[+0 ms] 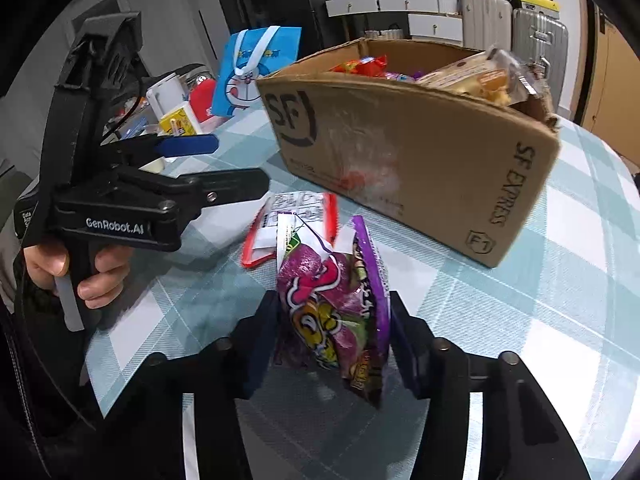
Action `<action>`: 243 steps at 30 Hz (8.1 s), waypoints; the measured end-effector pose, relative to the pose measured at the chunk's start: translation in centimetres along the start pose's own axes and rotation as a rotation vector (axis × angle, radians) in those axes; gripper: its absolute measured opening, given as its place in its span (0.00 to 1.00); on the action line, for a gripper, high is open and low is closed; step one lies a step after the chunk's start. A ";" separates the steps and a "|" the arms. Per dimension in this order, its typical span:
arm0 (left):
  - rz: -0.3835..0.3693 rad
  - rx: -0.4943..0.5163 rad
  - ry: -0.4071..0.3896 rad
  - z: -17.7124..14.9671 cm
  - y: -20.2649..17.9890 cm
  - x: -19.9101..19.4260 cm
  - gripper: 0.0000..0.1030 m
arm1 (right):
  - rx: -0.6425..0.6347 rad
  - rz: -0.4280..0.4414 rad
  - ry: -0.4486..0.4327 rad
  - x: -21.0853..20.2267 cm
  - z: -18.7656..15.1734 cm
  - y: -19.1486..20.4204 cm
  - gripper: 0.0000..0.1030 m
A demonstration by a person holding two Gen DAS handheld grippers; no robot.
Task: Organize snacks
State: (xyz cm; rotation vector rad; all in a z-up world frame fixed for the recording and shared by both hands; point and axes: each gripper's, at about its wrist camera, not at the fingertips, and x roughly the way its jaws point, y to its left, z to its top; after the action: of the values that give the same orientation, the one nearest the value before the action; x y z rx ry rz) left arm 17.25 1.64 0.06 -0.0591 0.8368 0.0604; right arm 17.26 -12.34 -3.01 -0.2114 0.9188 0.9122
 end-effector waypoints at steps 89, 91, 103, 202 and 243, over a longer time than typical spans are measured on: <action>-0.130 0.004 -0.230 3.1 -3.5 -12.0 0.43 | 0.101 -0.059 -0.326 -9.7 3.9 -1.3 0.48; -0.124 0.003 -0.242 3.5 -3.2 -12.4 0.43 | 0.098 -0.066 -0.341 -10.2 4.6 -1.1 0.48; -0.092 -0.029 -0.273 6.2 -2.4 -13.0 0.43 | 0.164 -0.103 -0.419 -11.2 8.7 -2.1 0.48; 0.008 -0.058 -0.400 -1.7 -1.0 -6.1 0.99 | 0.081 -0.190 -0.578 -6.9 -0.2 -2.2 1.00; 0.025 -0.041 -0.404 -1.7 -1.4 -5.7 1.00 | 0.008 -0.257 -0.620 -7.2 -0.6 -0.3 1.00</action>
State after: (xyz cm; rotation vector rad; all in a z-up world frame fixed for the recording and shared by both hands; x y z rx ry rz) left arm 12.25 -0.07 3.20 -0.0722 0.4322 0.1094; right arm 15.12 -17.06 2.02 -0.0297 0.3105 0.6722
